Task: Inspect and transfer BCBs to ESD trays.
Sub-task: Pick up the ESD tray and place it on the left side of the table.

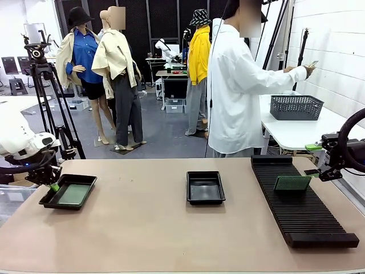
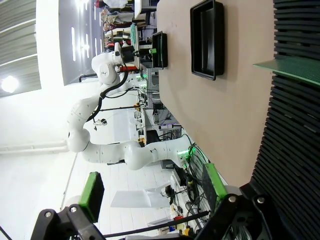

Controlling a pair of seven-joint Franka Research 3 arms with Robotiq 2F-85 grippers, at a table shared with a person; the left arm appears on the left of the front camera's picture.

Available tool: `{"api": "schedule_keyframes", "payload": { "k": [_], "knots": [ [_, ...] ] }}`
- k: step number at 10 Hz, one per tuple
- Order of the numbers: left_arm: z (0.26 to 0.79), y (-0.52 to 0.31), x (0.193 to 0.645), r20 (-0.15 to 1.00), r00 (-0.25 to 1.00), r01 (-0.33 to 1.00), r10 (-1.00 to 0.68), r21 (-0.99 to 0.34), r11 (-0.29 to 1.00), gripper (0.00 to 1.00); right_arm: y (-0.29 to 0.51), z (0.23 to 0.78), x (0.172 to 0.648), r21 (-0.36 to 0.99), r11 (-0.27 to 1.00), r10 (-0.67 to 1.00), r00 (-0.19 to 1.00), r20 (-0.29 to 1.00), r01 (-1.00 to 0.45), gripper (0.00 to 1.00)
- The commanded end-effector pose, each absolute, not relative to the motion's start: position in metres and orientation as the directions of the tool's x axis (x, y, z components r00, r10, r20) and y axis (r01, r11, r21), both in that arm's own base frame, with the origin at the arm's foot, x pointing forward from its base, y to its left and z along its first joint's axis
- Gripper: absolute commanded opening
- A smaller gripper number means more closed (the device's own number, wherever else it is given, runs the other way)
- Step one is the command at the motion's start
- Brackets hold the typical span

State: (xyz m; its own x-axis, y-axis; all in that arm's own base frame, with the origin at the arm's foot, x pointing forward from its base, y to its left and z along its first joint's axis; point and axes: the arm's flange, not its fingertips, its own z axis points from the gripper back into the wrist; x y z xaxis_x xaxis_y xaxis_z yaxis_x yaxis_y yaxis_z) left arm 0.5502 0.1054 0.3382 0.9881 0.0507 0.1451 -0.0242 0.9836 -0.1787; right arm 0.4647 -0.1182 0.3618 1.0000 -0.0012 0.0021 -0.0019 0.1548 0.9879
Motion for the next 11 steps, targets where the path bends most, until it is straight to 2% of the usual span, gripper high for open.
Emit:
{"api": "schedule_keyframes", "payload": {
  "k": [1, 11],
  "knots": [
    [0.342, 0.124, 0.549, 0.136, 0.989, -0.027, 0.052, -0.181, 0.983, 0.0, -0.118, 0.364, 0.462, 0.987, 0.161, 0.007, 1.0, 0.003, -0.004, 1.0],
    [0.344, 0.148, 0.553, 0.151, 0.985, -0.055, 0.086, -0.2, 0.978, 0.0, -0.118, 0.364, 0.462, 0.987, 0.161, 0.007, 1.0, 0.003, -0.004, 1.0]
  ]
}}
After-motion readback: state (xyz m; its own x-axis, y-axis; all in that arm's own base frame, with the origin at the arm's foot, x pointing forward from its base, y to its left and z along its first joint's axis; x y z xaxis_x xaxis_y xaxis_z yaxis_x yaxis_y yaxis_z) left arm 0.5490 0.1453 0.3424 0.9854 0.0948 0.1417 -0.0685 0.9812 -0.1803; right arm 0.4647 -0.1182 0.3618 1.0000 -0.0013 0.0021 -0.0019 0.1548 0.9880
